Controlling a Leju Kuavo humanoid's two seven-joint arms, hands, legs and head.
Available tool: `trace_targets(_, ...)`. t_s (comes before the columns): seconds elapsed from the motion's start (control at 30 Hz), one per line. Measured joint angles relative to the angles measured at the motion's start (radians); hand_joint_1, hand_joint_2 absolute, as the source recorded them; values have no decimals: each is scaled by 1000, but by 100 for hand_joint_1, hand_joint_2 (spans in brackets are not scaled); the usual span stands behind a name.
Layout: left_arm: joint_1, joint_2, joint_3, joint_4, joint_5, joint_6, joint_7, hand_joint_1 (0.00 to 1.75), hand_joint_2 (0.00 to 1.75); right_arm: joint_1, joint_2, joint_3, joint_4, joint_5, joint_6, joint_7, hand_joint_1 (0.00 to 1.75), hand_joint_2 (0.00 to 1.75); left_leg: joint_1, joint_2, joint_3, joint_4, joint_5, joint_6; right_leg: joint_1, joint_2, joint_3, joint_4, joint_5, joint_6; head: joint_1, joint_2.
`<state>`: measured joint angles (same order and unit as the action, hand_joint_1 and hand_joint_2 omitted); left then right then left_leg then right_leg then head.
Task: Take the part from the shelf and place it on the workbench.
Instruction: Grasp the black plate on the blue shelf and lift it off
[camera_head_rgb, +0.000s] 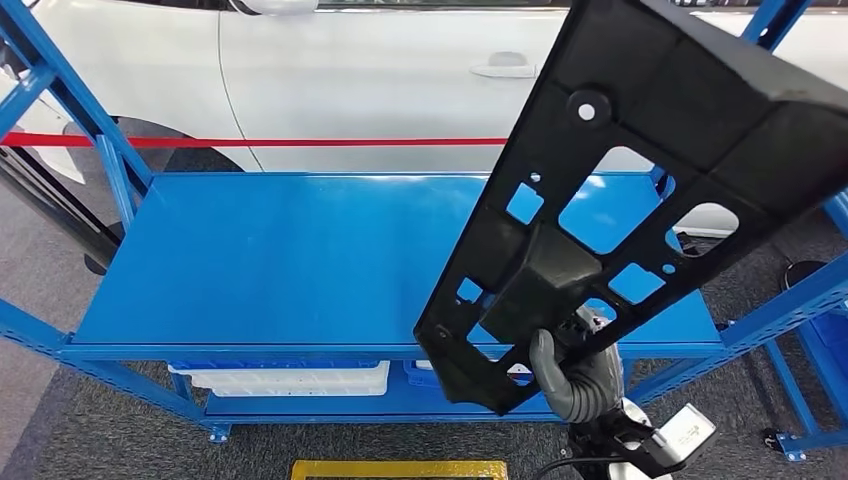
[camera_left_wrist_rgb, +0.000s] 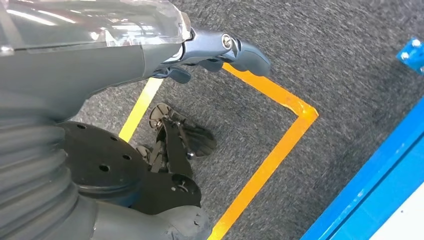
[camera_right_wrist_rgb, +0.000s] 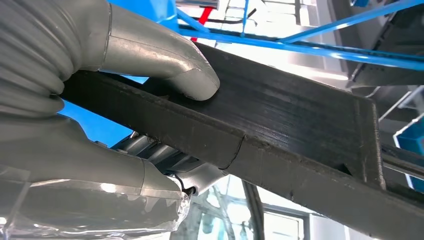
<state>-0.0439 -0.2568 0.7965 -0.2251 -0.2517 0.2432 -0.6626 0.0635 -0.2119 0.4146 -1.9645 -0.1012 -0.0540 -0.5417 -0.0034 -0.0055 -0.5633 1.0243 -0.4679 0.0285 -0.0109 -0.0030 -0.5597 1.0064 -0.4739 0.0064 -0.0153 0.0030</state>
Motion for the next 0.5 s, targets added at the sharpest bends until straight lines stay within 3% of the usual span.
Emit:
trace_targets(0.07, -1, -1, 7, 0, 0, 11, 7, 0, 175, 9, 12, 10, -9, 13, -17, -13, 175, 175, 7, 2, 9, -21, 15, 8, 1, 0, -1, 9, -11, 5, 0, 0)
trace_targets(0.1, -2, -2, 9, 0, 0, 15, 11, 0, 175, 13, 17, 13, -13, 18, -24, -18, 175, 175, 10, 4, 13, -33, 23, 12, 1, 1, -11, 32, -32, 8, 2, 0)
trace_targets(0.2, -3, -3, 13, 0, -3, 26, 26, 0, 175, 20, 27, 19, -16, 21, -31, -23, 175, 175, 14, 6, 12, -44, 33, 16, -8, 3, -82, 199, -130, 18, 6, 0)
trace_targets(0.23, -3, -3, 14, 0, -6, 32, 31, 0, 175, 23, 29, 20, -16, 19, -31, -23, 175, 175, 15, 6, 9, -42, 33, 15, -13, 3, -100, 243, -143, 23, 6, 0)
trace_targets(0.27, -3, -3, 15, 0, -9, 38, 36, 0, 175, 24, 31, 21, -15, 16, -31, -23, 175, 175, 17, 6, 7, -39, 33, 12, -19, 2, -102, 254, -135, 29, 7, 0)
trace_targets(0.3, -3, -3, 16, 0, -11, 43, 40, 0, 175, 25, 34, 22, -15, 13, -31, -23, 175, 175, 20, 5, 3, -35, 33, 8, -26, 2, -88, 231, -111, 35, 7, 0)
trace_targets(0.37, -3, -3, 18, 0, -14, 51, 48, 0, 175, 25, 39, 22, -14, 7, -31, -23, 175, 175, 28, 4, -5, -20, 28, -6, -37, 2, -20, 110, -55, 48, 8, 0)
trace_targets(0.43, -4, -3, 20, 0, -17, 58, 56, 0, 175, 27, 44, 24, -13, 3, -30, -25, 175, 175, 29, 1, -14, -4, 24, -25, -37, 9, 20, 34, -30, 43, 12, 0)
trace_targets(0.5, -5, -3, 21, 0, -20, 64, 63, 0, 175, 28, 51, 25, -12, 1, -30, -26, 175, 175, 27, -3, -20, 3, 28, -42, -31, 16, 12, 34, -29, 24, 13, 0)
